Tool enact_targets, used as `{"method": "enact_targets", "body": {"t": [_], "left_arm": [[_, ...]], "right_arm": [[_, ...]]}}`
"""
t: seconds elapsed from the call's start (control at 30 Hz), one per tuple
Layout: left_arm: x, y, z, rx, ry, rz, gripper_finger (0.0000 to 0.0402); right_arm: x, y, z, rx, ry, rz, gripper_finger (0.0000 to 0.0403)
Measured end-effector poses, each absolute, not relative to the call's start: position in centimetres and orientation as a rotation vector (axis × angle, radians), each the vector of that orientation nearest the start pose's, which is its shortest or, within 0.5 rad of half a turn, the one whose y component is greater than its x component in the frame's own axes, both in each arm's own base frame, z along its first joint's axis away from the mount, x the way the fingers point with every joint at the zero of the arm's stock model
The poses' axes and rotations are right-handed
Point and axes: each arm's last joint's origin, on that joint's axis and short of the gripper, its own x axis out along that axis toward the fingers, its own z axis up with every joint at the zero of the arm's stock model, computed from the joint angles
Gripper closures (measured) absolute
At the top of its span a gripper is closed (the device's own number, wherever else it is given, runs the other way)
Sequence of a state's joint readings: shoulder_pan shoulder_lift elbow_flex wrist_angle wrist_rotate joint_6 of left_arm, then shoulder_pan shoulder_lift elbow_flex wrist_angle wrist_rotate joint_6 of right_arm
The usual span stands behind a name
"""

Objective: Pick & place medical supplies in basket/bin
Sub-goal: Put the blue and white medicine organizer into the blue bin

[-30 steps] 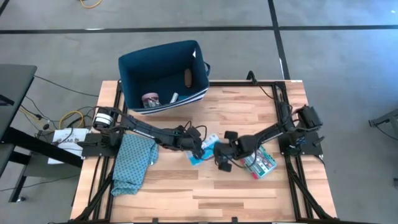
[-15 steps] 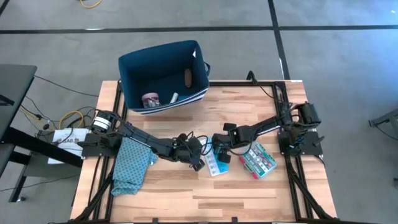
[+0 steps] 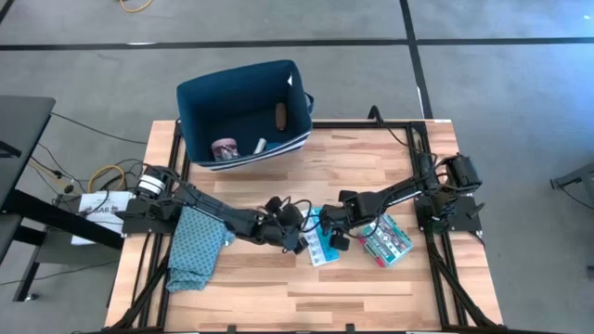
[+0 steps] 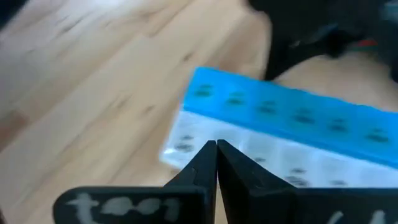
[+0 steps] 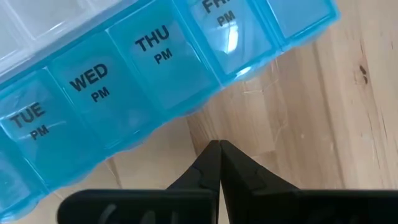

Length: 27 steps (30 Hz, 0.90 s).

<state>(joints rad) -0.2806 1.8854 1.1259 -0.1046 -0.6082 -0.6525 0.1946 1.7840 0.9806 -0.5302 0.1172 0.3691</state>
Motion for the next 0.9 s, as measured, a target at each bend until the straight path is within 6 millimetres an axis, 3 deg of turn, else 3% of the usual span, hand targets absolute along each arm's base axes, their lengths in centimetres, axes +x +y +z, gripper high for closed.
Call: {"method": "enact_targets", "body": {"t": [0.17,0.43,0.63,0.9], "left_arm": [[37.4,-8.0,15.4,-0.265,0.676,0.513,0.0401],[38.5,-7.5,12.5,-0.302,0.707,0.505,0.0402],[38.3,-7.8,12.2,-0.291,0.715,0.52,0.0402],[37.6,-8.5,12.7,-0.245,0.749,0.517,0.0401]], "right_arm": [[30.7,5.7,13.3,0.108,1.302,-0.176,0.0403],[30.7,5.7,13.3,0.109,1.304,-0.171,0.0403],[30.7,5.7,13.3,0.054,1.31,-0.116,0.0403],[30.6,5.2,13.3,0.133,1.35,-0.136,0.039]]}}
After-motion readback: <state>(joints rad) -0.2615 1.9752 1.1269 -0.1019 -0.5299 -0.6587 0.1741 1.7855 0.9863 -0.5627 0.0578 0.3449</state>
